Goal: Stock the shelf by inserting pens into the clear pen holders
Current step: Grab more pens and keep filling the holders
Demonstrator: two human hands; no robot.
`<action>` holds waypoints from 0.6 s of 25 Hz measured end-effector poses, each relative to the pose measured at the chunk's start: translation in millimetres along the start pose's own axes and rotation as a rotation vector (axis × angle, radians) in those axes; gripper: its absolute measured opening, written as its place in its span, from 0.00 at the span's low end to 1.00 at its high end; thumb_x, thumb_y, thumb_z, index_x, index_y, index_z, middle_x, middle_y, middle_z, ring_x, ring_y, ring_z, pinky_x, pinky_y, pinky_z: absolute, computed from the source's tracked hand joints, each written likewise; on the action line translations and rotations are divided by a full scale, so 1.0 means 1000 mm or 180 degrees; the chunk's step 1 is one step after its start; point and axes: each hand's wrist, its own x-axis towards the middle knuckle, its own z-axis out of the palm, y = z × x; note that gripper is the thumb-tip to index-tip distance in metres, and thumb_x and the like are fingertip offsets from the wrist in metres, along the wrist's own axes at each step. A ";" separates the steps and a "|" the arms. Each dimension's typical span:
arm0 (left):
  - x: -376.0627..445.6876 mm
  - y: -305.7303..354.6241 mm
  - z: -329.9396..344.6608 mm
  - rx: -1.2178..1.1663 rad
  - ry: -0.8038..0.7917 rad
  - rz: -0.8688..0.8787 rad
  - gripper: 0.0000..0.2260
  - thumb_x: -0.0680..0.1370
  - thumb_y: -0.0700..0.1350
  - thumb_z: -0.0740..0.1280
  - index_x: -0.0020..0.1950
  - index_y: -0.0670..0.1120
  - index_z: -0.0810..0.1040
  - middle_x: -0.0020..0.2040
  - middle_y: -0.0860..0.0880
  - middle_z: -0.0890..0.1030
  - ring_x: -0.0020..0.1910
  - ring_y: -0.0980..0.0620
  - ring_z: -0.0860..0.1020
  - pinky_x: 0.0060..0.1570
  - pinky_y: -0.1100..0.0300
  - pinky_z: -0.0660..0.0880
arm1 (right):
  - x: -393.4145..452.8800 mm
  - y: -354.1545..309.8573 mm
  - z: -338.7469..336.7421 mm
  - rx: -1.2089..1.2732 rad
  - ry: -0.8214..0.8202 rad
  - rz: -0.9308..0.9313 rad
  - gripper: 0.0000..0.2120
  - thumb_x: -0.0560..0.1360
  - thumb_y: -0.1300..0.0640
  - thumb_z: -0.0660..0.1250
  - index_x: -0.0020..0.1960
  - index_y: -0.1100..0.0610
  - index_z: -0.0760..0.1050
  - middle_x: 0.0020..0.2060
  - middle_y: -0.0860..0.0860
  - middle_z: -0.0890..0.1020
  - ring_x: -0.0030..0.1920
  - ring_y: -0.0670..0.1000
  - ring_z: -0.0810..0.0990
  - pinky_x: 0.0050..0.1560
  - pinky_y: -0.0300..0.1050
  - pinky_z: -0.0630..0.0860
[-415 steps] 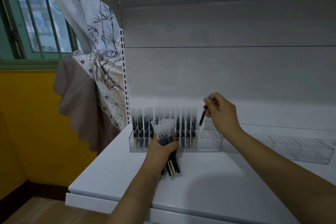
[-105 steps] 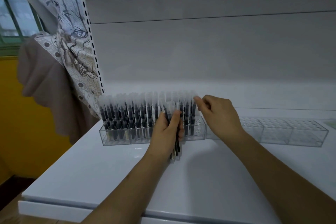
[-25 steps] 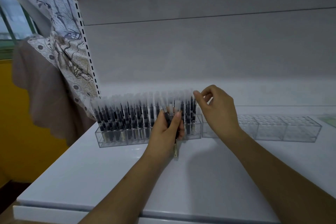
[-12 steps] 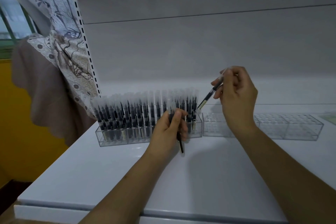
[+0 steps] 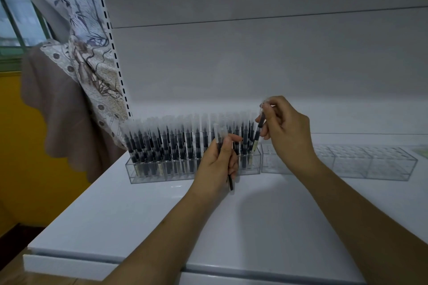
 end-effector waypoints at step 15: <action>-0.003 -0.002 0.003 -0.0050 -0.0084 -0.0197 0.11 0.84 0.41 0.57 0.53 0.37 0.75 0.31 0.49 0.67 0.29 0.53 0.64 0.28 0.63 0.64 | 0.002 -0.012 -0.004 -0.0477 -0.0516 -0.0086 0.14 0.75 0.42 0.67 0.41 0.51 0.81 0.35 0.43 0.81 0.36 0.45 0.78 0.39 0.37 0.74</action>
